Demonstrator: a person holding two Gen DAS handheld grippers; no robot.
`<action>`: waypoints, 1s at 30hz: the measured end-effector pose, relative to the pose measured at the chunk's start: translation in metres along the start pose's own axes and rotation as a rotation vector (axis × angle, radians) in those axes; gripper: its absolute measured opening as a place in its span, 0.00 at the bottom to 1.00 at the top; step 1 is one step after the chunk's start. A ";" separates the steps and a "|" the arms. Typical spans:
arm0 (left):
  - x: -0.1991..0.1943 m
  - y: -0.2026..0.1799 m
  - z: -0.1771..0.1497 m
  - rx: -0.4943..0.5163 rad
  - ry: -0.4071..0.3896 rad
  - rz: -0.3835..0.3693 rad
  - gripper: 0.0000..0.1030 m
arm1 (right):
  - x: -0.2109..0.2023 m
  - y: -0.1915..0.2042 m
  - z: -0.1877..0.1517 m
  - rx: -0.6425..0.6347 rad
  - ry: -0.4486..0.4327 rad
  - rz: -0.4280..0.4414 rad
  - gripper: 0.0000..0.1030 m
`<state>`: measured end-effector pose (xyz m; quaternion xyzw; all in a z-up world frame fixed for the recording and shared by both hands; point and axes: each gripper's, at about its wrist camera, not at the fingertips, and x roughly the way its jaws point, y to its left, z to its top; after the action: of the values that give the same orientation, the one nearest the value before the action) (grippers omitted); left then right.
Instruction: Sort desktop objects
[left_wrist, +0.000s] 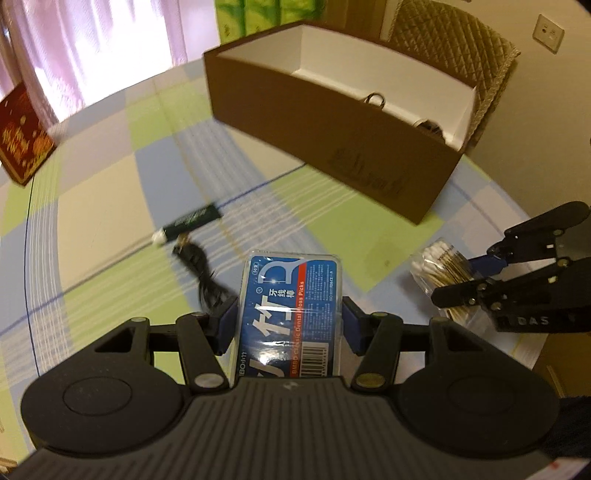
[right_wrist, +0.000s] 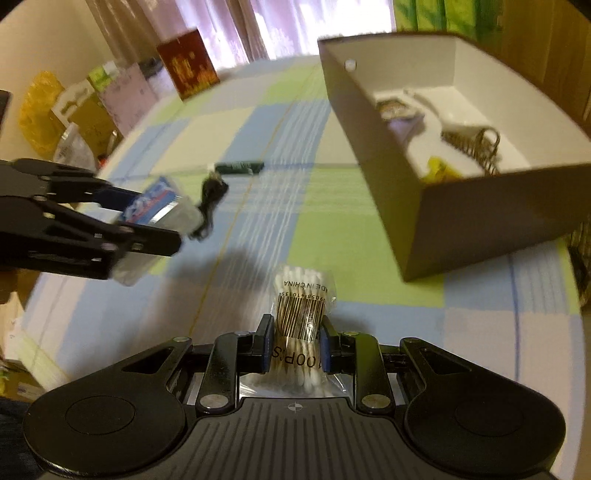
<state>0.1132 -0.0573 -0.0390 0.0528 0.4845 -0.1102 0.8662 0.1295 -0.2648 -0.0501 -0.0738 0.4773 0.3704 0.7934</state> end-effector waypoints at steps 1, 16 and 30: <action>0.000 -0.004 0.005 0.005 -0.006 0.002 0.51 | -0.007 -0.002 0.002 -0.004 -0.017 0.007 0.21; -0.014 -0.051 0.111 0.081 -0.204 -0.032 0.51 | -0.086 -0.096 0.088 -0.007 -0.242 -0.020 0.21; 0.065 -0.081 0.212 0.115 -0.145 -0.055 0.51 | -0.009 -0.174 0.155 -0.098 -0.121 -0.028 0.21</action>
<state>0.3022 -0.1871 0.0179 0.0810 0.4147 -0.1652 0.8912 0.3504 -0.3210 -0.0016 -0.0969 0.4087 0.3862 0.8213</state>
